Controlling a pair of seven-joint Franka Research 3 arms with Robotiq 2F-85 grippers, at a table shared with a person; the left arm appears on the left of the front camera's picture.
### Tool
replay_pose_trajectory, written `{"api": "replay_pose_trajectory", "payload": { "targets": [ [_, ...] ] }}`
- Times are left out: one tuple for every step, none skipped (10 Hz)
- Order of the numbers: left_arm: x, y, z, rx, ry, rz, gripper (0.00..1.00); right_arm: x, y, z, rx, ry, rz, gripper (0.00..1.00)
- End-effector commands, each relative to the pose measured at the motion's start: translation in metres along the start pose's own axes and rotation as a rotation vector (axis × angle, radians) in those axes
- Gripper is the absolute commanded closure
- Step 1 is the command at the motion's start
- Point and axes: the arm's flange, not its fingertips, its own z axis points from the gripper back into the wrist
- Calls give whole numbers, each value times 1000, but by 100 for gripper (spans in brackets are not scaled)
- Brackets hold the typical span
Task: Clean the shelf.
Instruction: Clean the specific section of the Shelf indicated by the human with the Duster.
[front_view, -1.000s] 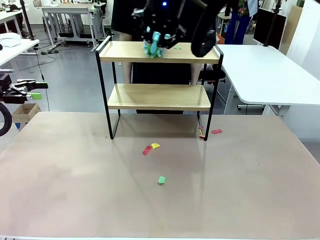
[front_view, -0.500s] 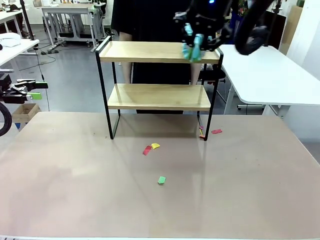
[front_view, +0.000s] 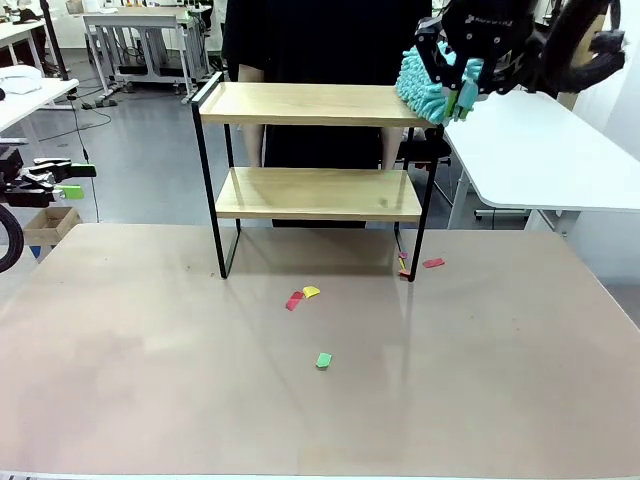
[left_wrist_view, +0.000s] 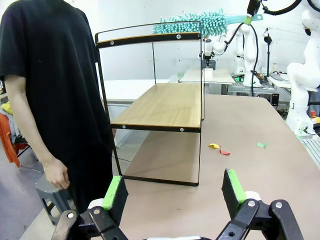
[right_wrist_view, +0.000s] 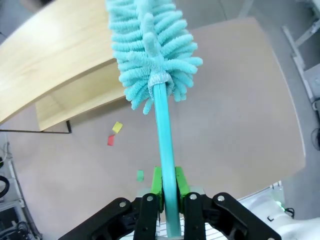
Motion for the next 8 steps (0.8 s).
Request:
{"api": "replay_pose_trajectory", "payload": {
  "targets": [
    [2,-1,-1,1,1,-4,0,-3,-10,11,22,-85,23,87],
    [2,-1,-1,1,1,-4,0,-5,-14,20,66,-123,33,87],
    [2,-1,-1,1,1,-4,0,-6,-16,25,70,-157,30,87],
    [2,-1,-1,1,1,-4,0,-9,-18,32,89,-185,32,87],
    [2,-1,-1,1,1,-4,0,-10,-20,36,95,-196,34,87],
    [2,-1,-1,1,1,-4,0,-10,-21,40,96,-215,33,87],
    [2,-1,-1,1,1,-4,0,-11,-23,44,101,-231,31,87],
    [2,-1,-1,1,1,-4,0,-14,-23,50,127,-254,54,87]
  ]
}}
